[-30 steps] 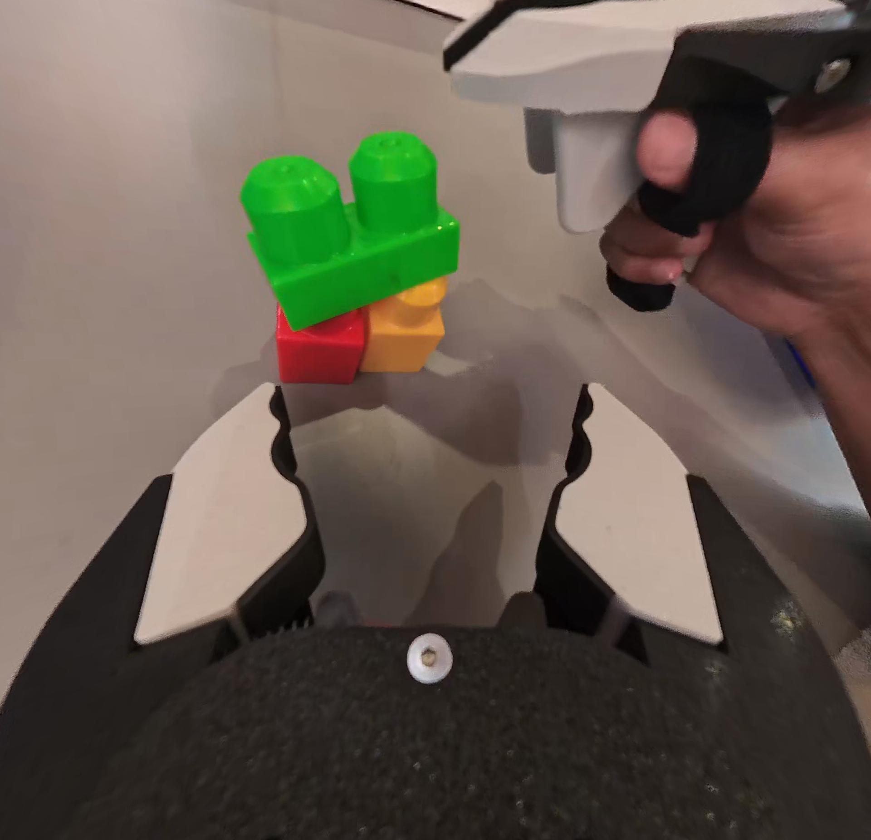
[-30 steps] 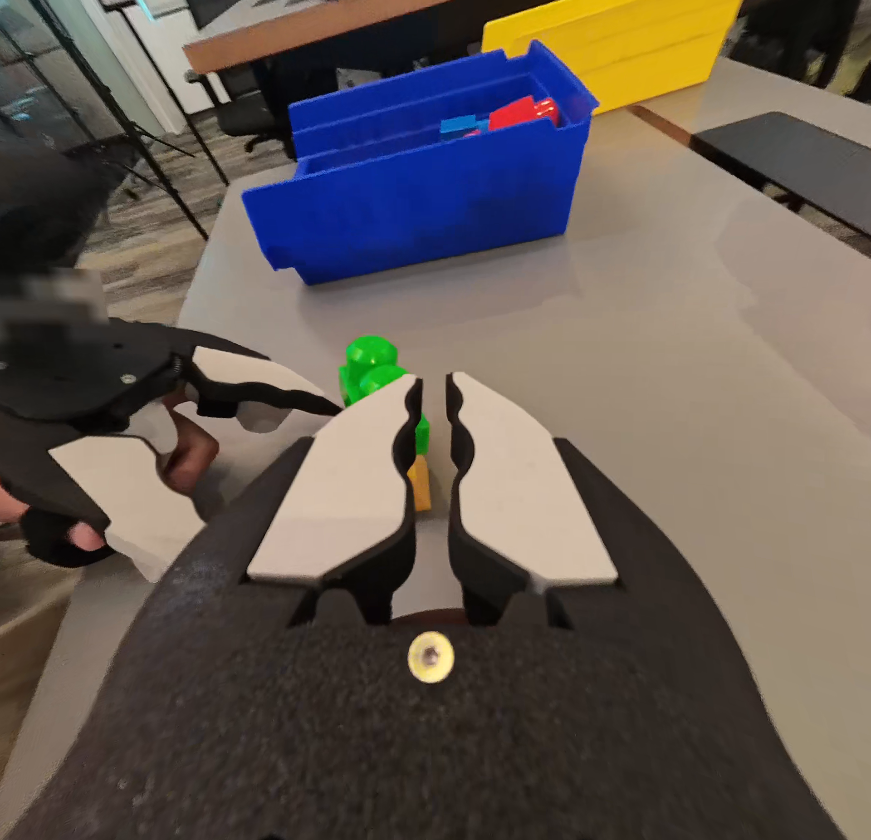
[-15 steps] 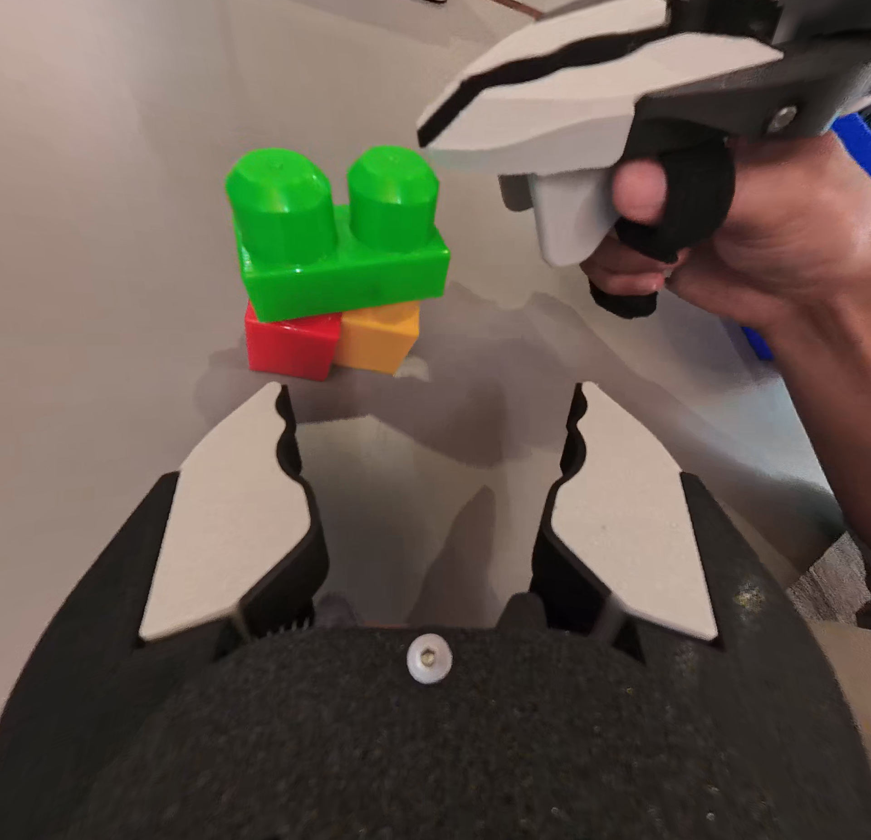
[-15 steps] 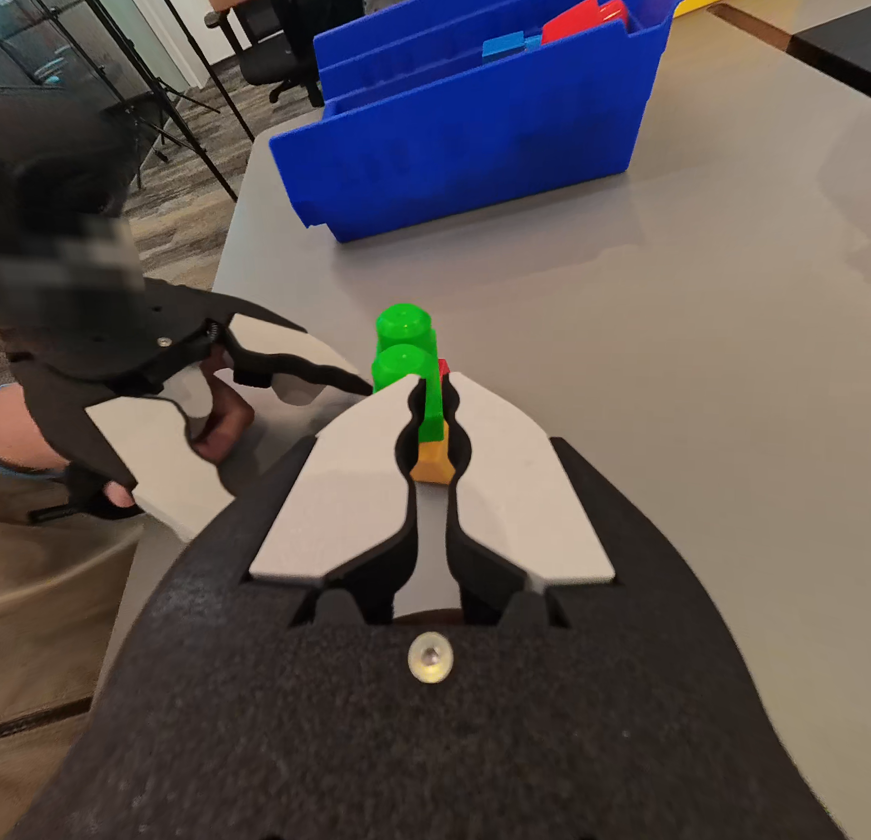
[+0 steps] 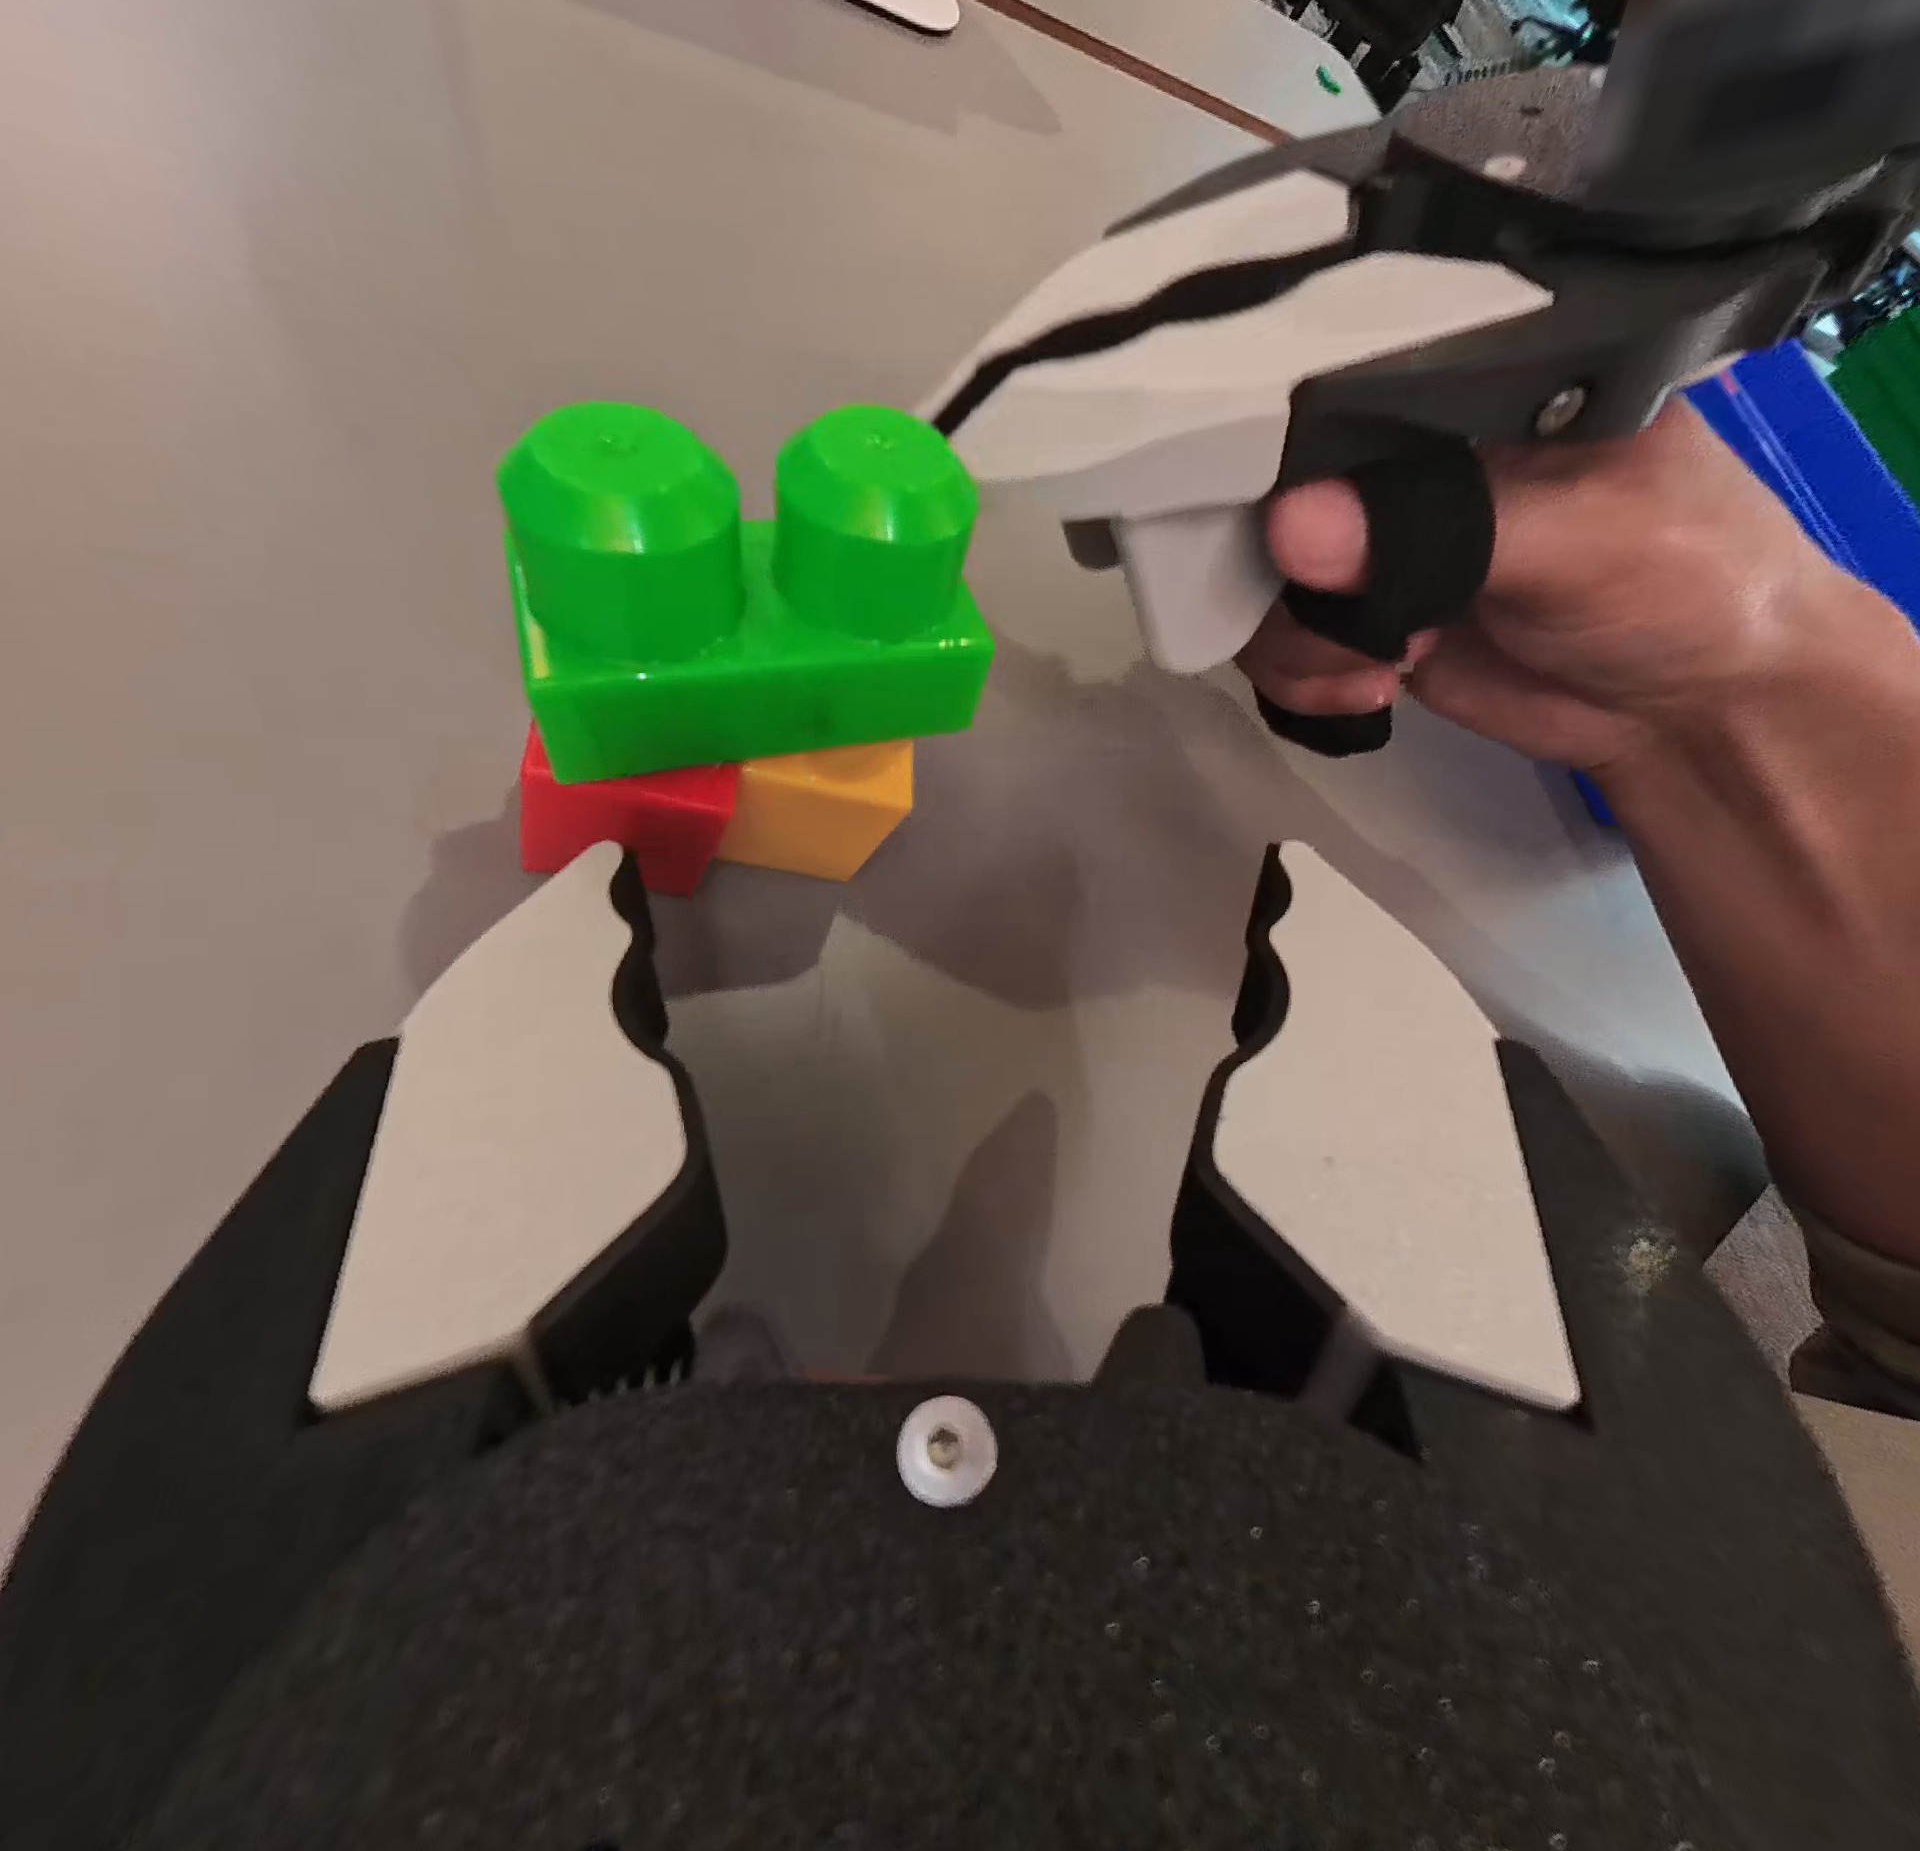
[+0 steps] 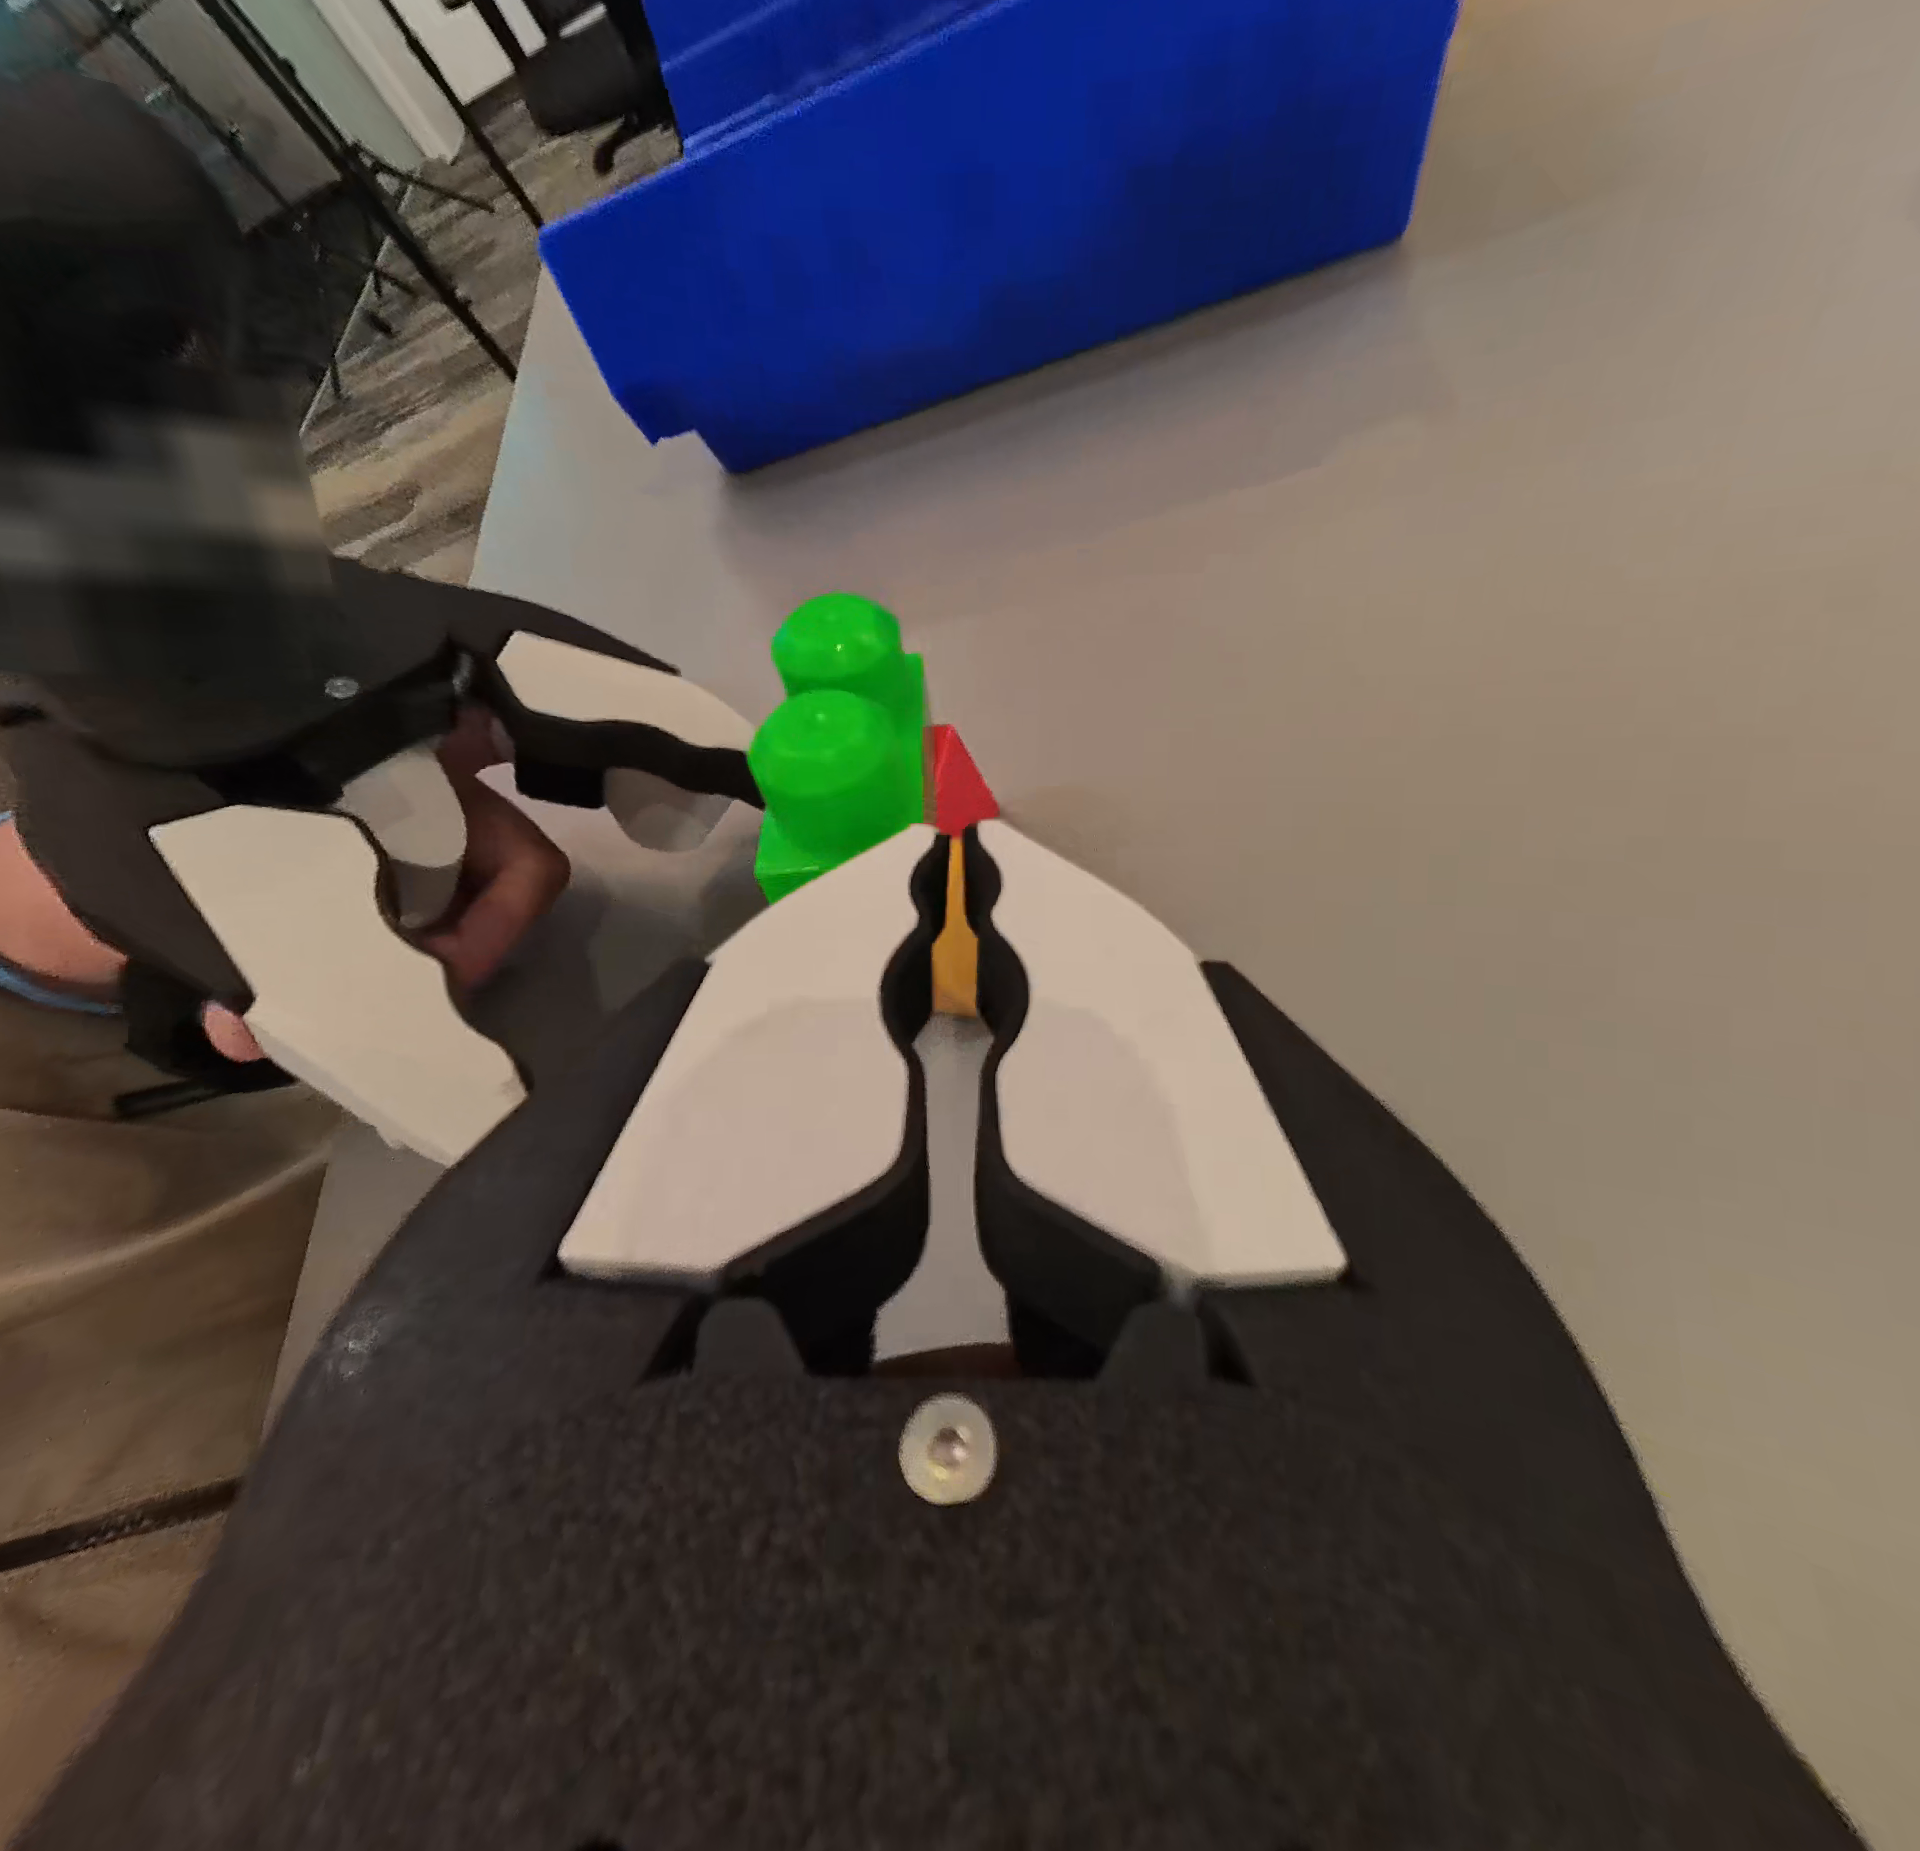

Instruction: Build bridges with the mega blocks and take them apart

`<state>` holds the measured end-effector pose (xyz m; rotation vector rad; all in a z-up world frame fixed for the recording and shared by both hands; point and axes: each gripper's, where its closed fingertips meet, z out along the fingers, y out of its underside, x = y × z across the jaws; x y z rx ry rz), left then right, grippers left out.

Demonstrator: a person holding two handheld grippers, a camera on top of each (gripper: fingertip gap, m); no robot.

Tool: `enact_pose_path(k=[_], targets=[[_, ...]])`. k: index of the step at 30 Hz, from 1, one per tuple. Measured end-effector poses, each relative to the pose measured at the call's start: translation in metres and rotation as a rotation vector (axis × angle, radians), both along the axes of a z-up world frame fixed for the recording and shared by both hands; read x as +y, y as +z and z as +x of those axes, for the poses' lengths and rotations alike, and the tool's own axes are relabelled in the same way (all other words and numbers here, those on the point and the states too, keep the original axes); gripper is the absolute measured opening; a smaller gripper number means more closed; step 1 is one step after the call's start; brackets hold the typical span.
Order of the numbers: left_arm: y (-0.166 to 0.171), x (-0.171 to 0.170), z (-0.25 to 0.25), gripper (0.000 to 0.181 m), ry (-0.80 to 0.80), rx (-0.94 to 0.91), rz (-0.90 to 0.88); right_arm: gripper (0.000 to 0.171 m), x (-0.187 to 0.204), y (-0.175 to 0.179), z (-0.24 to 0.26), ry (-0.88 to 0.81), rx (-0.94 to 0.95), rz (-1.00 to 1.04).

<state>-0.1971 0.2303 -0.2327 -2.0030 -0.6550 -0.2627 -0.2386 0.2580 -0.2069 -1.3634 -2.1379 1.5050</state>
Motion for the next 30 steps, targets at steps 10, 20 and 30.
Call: enact_pose_path(k=[10, 20, 30], targets=[[0.001, -0.001, 0.001, 0.106, -0.012, -0.029, 0.009, 0.001, 0.003, -0.002, 0.009, -0.017, -0.017, 0.0], [0.002, 0.01, 0.007, 0.108, -0.073, -0.053, 0.004, 0.0, -0.018, -0.002, 0.022, 0.004, -0.026, -0.011], [0.009, -0.021, 0.003, 0.106, -0.111, 0.035, -0.01, 0.001, 0.014, 0.002, 0.034, -0.103, -0.007, 0.019]])
